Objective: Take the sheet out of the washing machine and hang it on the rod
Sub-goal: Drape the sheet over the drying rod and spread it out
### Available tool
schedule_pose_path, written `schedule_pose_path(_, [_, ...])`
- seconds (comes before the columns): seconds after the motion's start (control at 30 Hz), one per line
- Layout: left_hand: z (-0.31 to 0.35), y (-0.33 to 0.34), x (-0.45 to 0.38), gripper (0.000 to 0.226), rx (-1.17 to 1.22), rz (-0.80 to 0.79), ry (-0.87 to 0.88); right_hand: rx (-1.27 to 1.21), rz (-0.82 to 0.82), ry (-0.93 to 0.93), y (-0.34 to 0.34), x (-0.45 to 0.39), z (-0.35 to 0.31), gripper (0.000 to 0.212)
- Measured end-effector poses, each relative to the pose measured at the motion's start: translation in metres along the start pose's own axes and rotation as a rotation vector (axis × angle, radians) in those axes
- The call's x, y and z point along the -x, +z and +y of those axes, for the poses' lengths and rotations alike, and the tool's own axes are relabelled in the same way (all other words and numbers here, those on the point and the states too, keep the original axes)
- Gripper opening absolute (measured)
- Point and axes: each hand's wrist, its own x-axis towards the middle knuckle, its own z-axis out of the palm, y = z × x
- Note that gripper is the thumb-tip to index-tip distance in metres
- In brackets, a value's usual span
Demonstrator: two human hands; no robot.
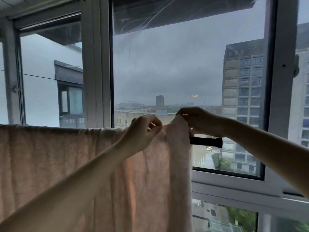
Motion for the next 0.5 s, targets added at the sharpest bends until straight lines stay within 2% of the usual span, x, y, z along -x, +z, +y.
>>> schedule_pose_path(0.07, [0.003,0.002,-0.001,0.007,-0.019,-0.018,0.007,0.043,-0.034,0.008,-0.006,-0.004,-0.006,0.026])
schedule_pose_path(0.1, [0.004,0.002,-0.001,0.007,-0.024,-0.024,0.01,0.144,-0.061,-0.007,-0.011,-0.006,-0.006,0.025])
schedule_pose_path(0.13, [0.004,0.003,0.0,0.008,-0.025,-0.023,0.013,0.323,-0.08,-0.012,-0.017,-0.005,-0.006,0.025])
schedule_pose_path(0.2, [0.004,0.004,0.001,0.008,-0.038,-0.013,0.022,0.723,-0.102,-0.03,-0.024,-0.003,-0.007,0.045])
schedule_pose_path(0.23, [0.004,0.004,0.001,0.008,-0.051,-0.011,0.028,0.808,-0.108,-0.051,-0.023,-0.003,-0.006,0.054])
schedule_pose_path(0.4, [-0.001,0.008,-0.003,0.007,-0.111,0.004,0.053,0.775,-0.119,-0.132,-0.003,-0.005,0.001,0.063])
schedule_pose_path(0.43, [-0.004,0.008,-0.003,0.007,-0.134,0.007,0.056,0.803,-0.1,-0.159,-0.003,-0.006,0.002,0.062])
schedule_pose_path(0.5, [-0.013,0.006,-0.003,0.007,-0.17,0.021,0.044,0.86,0.043,-0.277,-0.007,-0.003,0.0,0.05])
